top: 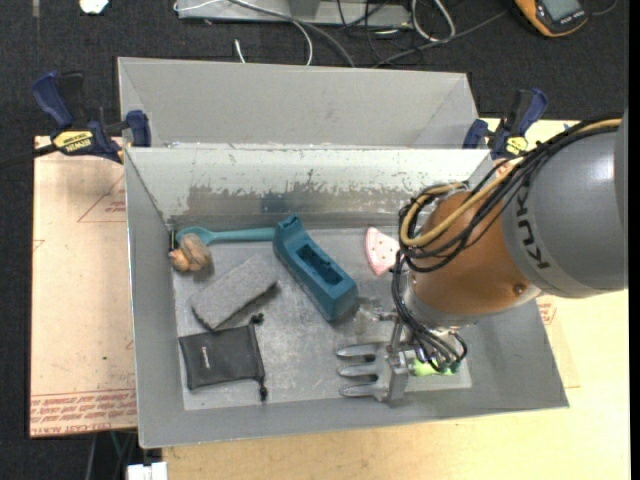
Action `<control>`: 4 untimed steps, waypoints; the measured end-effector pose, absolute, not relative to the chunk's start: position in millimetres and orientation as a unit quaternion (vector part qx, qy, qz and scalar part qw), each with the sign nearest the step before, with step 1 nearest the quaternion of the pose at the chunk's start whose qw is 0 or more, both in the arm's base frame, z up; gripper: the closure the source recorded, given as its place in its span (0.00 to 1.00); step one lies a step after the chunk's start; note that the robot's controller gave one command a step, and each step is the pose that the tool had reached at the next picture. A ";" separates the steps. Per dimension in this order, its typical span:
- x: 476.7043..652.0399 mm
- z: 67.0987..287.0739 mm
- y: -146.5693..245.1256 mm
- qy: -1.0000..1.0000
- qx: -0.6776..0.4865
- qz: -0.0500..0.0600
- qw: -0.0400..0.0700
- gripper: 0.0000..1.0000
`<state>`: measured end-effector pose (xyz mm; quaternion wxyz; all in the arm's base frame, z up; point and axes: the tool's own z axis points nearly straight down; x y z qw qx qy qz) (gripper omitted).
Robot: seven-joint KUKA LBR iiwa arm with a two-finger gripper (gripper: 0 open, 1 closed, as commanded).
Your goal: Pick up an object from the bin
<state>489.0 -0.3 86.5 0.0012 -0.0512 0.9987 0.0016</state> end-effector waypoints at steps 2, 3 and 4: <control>482.5 73.0 7.8 0.989 -0.147 0.003 0.001 1.00; 483.9 138.2 4.7 0.987 -0.158 0.003 -0.001 1.00; 488.2 212.8 -10.1 0.990 -0.138 0.003 -0.002 1.00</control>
Offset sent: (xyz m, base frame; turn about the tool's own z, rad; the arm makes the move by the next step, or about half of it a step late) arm 0.0000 0.0000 0.0000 0.0000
